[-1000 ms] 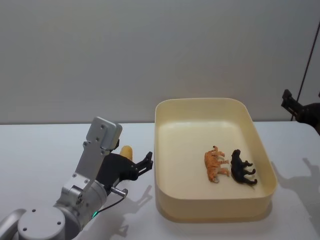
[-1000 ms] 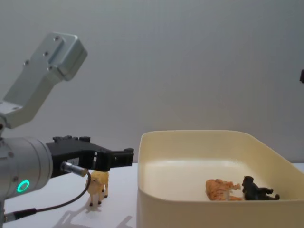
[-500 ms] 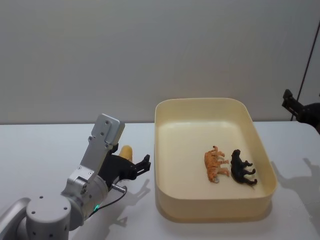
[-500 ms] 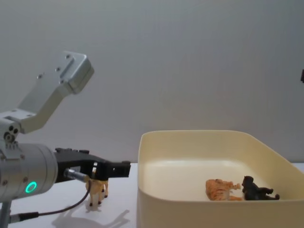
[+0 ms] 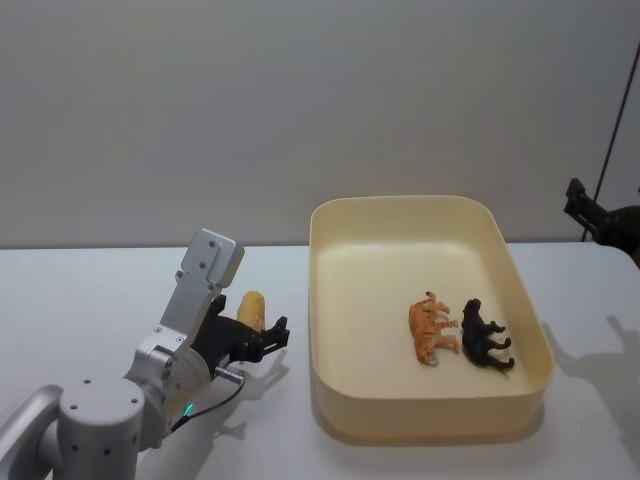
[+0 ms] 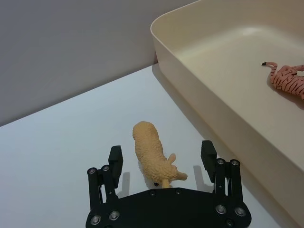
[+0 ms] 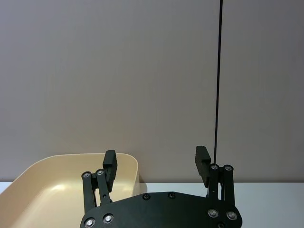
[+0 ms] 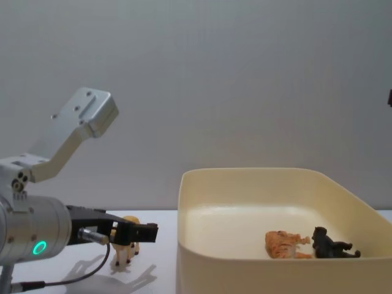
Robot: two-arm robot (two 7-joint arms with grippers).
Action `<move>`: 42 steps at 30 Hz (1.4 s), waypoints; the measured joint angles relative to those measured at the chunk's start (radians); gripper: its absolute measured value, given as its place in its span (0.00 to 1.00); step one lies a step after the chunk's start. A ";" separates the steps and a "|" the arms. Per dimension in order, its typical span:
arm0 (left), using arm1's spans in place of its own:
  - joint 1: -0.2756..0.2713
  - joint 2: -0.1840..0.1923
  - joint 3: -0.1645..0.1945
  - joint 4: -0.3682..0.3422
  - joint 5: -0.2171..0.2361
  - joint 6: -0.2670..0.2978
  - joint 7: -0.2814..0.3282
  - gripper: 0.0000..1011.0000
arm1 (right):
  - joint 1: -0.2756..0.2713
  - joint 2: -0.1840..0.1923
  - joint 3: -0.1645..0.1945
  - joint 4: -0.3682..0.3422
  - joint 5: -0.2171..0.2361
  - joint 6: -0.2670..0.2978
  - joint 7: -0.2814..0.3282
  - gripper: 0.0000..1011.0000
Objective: Pick up the toy alternately with two hands and place it into the central storage box.
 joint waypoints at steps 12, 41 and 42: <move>-0.034 -0.022 -0.008 0.073 -0.005 -0.002 -0.030 0.99 | 0.000 0.000 0.000 0.000 0.000 0.000 0.000 0.99; -0.052 -0.033 -0.013 0.106 0.005 -0.015 -0.053 0.32 | 0.000 0.000 0.000 0.000 0.000 0.000 0.000 0.99; -0.052 -0.033 -0.013 0.103 0.007 -0.016 -0.054 0.32 | 0.000 0.000 0.000 0.000 0.000 0.000 0.000 0.99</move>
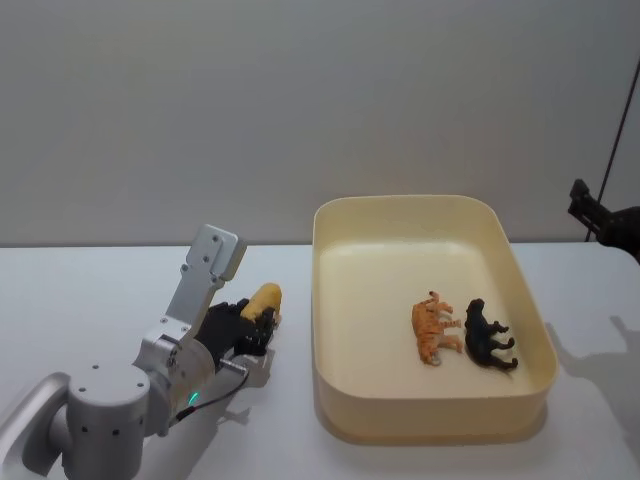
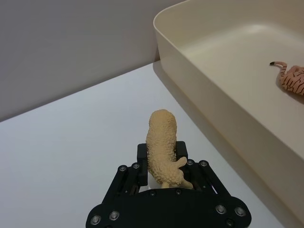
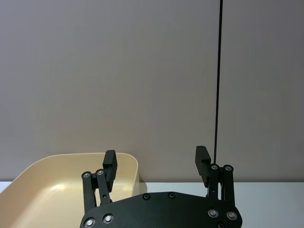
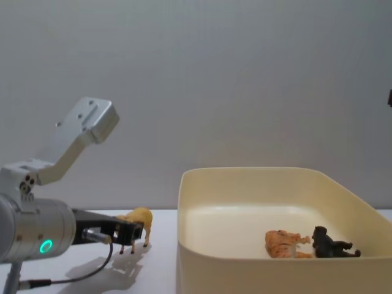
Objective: Pick up the toy alternately with two hands and place it into the central storage box.
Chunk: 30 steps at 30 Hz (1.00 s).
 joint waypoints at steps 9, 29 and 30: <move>-0.005 0.005 -0.004 -0.051 0.041 -0.014 0.004 0.32 | 0.000 0.000 0.000 0.000 0.000 0.000 0.000 0.99; -0.081 -0.017 -0.011 -0.090 0.130 -0.060 -0.110 0.32 | 0.000 0.000 0.000 0.000 0.000 0.000 0.000 0.99; -0.085 -0.018 -0.010 -0.088 0.133 -0.061 -0.120 0.32 | 0.000 0.000 0.000 0.000 0.000 0.000 0.000 0.99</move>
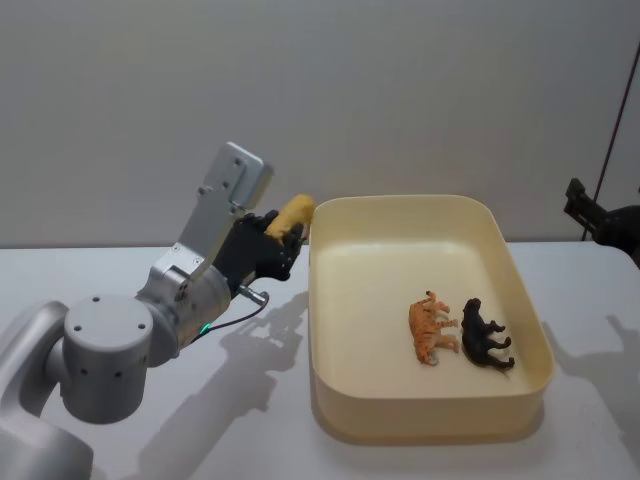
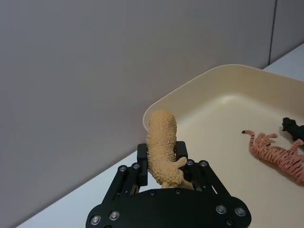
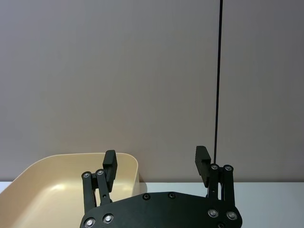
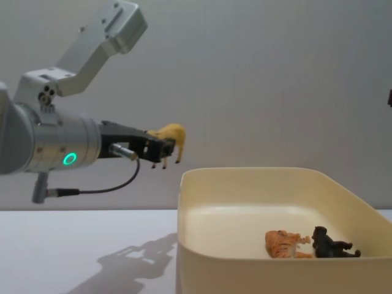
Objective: Pick up the toy alternately with two hands and place it into the central storage box.
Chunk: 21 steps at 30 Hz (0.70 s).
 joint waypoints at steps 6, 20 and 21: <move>-0.032 -0.013 0.007 0.023 0.026 -0.010 -0.085 0.32 | 0.000 0.000 0.000 0.000 0.000 0.000 0.000 0.99; -0.136 -0.069 0.039 0.151 0.115 -0.058 -0.273 0.32 | 0.000 0.000 0.000 0.000 0.000 0.000 0.000 0.99; -0.139 -0.072 0.040 0.156 0.118 -0.060 -0.279 0.32 | 0.000 0.000 0.000 0.000 0.000 0.000 0.000 0.99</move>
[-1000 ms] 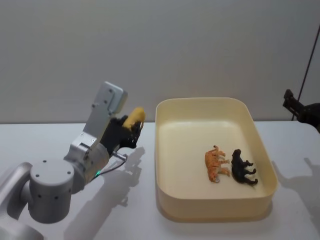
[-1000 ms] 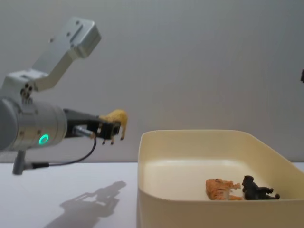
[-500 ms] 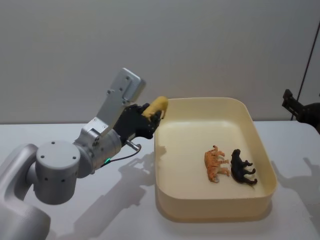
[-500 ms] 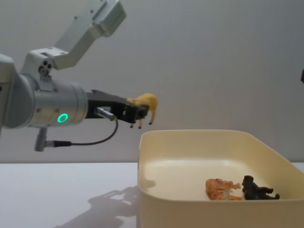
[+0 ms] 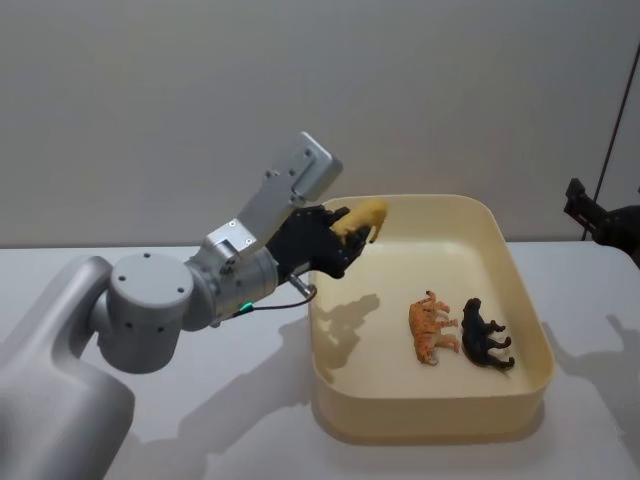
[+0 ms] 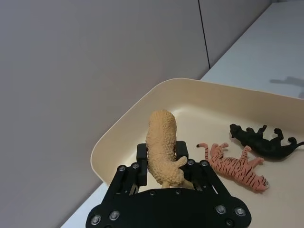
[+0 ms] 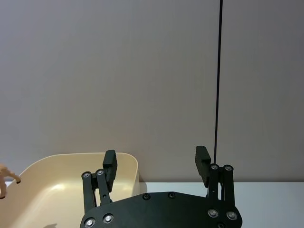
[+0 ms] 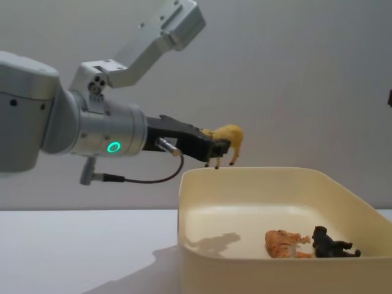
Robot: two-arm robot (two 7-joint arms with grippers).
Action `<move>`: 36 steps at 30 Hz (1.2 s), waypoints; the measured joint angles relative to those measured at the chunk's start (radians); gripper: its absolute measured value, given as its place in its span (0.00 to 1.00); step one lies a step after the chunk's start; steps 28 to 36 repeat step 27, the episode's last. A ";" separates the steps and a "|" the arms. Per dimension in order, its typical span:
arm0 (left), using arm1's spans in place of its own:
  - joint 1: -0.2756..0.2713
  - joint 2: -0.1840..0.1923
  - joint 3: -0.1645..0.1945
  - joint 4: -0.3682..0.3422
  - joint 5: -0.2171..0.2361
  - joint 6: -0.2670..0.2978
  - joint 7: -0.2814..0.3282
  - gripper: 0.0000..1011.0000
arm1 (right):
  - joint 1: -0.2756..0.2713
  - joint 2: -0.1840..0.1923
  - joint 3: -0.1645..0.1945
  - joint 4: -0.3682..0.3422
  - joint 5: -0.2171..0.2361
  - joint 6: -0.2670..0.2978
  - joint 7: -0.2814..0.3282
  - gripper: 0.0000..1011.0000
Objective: Pick up the toy alternately with two hands and place it into the central storage box.
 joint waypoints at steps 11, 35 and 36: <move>-0.037 -0.022 0.011 0.052 0.030 -0.023 -0.052 0.64 | 0.000 0.000 0.000 0.000 0.000 0.000 0.000 0.99; -0.056 -0.034 0.018 0.080 0.047 -0.035 -0.080 0.99 | 0.000 0.000 0.000 0.000 0.000 0.000 0.000 0.99; -0.056 -0.034 0.018 0.080 0.047 -0.035 -0.080 0.99 | 0.000 0.000 0.000 0.000 0.000 0.000 0.000 0.99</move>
